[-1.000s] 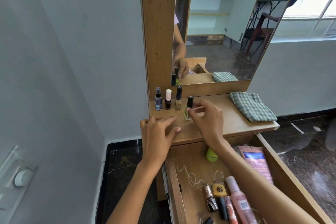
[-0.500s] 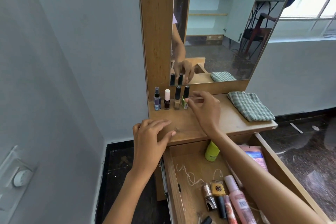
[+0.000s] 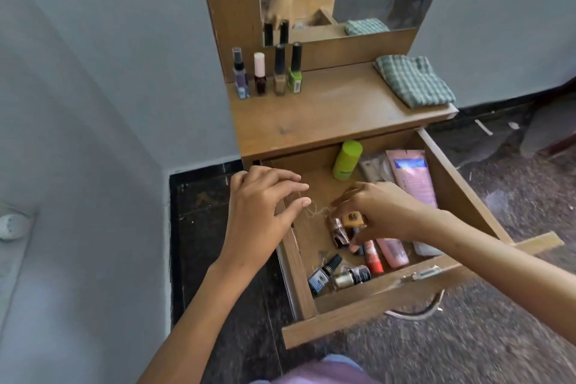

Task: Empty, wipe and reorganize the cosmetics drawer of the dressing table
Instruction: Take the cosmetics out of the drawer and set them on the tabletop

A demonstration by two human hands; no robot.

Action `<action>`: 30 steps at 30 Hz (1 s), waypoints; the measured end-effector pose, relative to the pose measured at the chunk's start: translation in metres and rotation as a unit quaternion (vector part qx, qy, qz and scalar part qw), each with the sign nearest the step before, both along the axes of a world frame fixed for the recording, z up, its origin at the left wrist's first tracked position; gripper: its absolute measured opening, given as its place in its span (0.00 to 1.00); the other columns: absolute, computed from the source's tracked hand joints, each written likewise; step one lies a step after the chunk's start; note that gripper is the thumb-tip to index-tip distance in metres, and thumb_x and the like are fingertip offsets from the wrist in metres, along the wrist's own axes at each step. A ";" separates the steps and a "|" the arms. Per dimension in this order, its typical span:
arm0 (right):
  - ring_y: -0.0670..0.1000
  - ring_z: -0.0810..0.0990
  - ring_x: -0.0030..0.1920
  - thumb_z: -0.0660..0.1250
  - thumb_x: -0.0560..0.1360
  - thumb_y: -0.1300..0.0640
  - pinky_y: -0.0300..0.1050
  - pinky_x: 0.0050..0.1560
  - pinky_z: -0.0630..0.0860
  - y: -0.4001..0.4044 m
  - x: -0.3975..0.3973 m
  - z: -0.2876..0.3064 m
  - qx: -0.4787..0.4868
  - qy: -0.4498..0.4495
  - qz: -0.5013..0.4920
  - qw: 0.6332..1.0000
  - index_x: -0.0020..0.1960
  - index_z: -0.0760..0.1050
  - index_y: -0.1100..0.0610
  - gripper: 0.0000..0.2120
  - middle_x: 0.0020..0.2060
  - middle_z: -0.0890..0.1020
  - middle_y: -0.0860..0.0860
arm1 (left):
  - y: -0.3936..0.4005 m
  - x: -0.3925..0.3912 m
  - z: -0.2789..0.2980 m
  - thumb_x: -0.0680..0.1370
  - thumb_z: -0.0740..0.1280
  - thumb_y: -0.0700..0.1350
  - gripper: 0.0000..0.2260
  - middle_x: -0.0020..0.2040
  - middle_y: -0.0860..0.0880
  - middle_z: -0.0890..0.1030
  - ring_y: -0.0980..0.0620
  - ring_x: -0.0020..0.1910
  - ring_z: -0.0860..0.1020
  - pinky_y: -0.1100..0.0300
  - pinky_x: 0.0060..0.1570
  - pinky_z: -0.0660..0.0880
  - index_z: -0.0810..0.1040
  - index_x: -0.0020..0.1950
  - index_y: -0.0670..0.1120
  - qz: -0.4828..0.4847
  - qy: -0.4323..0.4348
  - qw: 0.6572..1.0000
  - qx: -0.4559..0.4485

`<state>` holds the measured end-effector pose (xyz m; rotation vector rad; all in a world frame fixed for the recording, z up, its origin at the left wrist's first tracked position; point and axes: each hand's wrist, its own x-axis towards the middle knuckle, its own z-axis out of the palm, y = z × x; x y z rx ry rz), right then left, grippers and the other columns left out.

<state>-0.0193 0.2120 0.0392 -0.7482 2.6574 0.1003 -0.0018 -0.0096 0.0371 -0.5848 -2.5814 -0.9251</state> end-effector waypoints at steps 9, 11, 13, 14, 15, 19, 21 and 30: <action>0.49 0.77 0.55 0.71 0.69 0.48 0.42 0.42 0.71 -0.001 -0.004 -0.014 -0.069 0.075 0.045 0.994 0.61 0.75 0.43 0.20 0.55 0.80 0.44 | 0.000 0.004 -0.001 0.70 0.73 0.48 0.07 0.49 0.59 0.80 0.58 0.52 0.73 0.62 0.54 0.58 0.83 0.47 0.55 -0.004 -0.030 0.999 -0.031; 0.48 0.76 0.57 0.73 0.68 0.53 0.45 0.44 0.76 0.001 -0.002 -0.015 -0.102 0.055 0.080 0.990 0.61 0.76 0.44 0.21 0.57 0.79 0.44 | -0.001 0.004 -0.001 0.70 0.73 0.48 0.07 0.49 0.59 0.80 0.57 0.52 0.73 0.62 0.54 0.58 0.82 0.47 0.55 -0.005 -0.036 0.999 -0.039; 0.48 0.75 0.58 0.74 0.68 0.57 0.48 0.46 0.78 -0.001 0.000 -0.017 -0.118 0.042 0.127 0.984 0.57 0.78 0.46 0.18 0.56 0.80 0.44 | 0.001 0.003 -0.002 0.70 0.73 0.48 0.07 0.49 0.59 0.80 0.57 0.53 0.73 0.62 0.54 0.57 0.82 0.47 0.55 -0.004 -0.043 0.998 -0.040; 0.48 0.76 0.57 0.74 0.68 0.58 0.48 0.45 0.79 -0.003 0.000 -0.019 -0.116 0.048 0.143 0.982 0.54 0.80 0.47 0.16 0.54 0.81 0.44 | 0.002 0.002 -0.002 0.70 0.73 0.48 0.07 0.49 0.59 0.80 0.58 0.52 0.73 0.63 0.53 0.57 0.82 0.47 0.56 -0.005 -0.045 0.998 -0.040; 0.48 0.76 0.56 0.74 0.68 0.58 0.49 0.43 0.79 -0.004 -0.001 -0.019 -0.116 0.060 0.150 0.980 0.53 0.81 0.48 0.15 0.52 0.82 0.44 | 0.003 0.001 -0.002 0.70 0.73 0.49 0.07 0.49 0.59 0.80 0.58 0.52 0.73 0.63 0.53 0.56 0.82 0.47 0.56 -0.005 -0.046 0.998 -0.040; 0.46 0.78 0.54 0.71 0.72 0.55 0.40 0.47 0.75 0.003 -0.013 -0.011 -0.188 0.066 0.089 0.976 0.55 0.80 0.51 0.12 0.52 0.82 0.47 | 0.004 -0.001 -0.003 0.72 0.70 0.53 0.06 0.49 0.60 0.80 0.59 0.52 0.73 0.62 0.53 0.58 0.82 0.47 0.56 -0.005 -0.042 0.999 -0.022; 0.44 0.79 0.51 0.70 0.73 0.56 0.35 0.49 0.75 0.008 -0.016 -0.001 -0.262 0.036 0.020 0.964 0.56 0.78 0.53 0.12 0.50 0.81 0.47 | 0.005 -0.002 -0.002 0.72 0.66 0.59 0.12 0.49 0.61 0.80 0.60 0.51 0.72 0.63 0.52 0.58 0.82 0.50 0.57 -0.009 -0.041 0.999 -0.010; 0.40 0.81 0.48 0.74 0.70 0.58 0.33 0.43 0.77 0.007 -0.013 0.026 -0.445 -0.006 -0.069 0.893 0.54 0.79 0.57 0.13 0.46 0.83 0.46 | 0.014 -0.019 0.018 0.64 0.72 0.61 0.19 0.46 0.64 0.81 0.64 0.49 0.74 0.64 0.55 0.62 0.80 0.52 0.58 -0.014 -0.054 0.996 0.073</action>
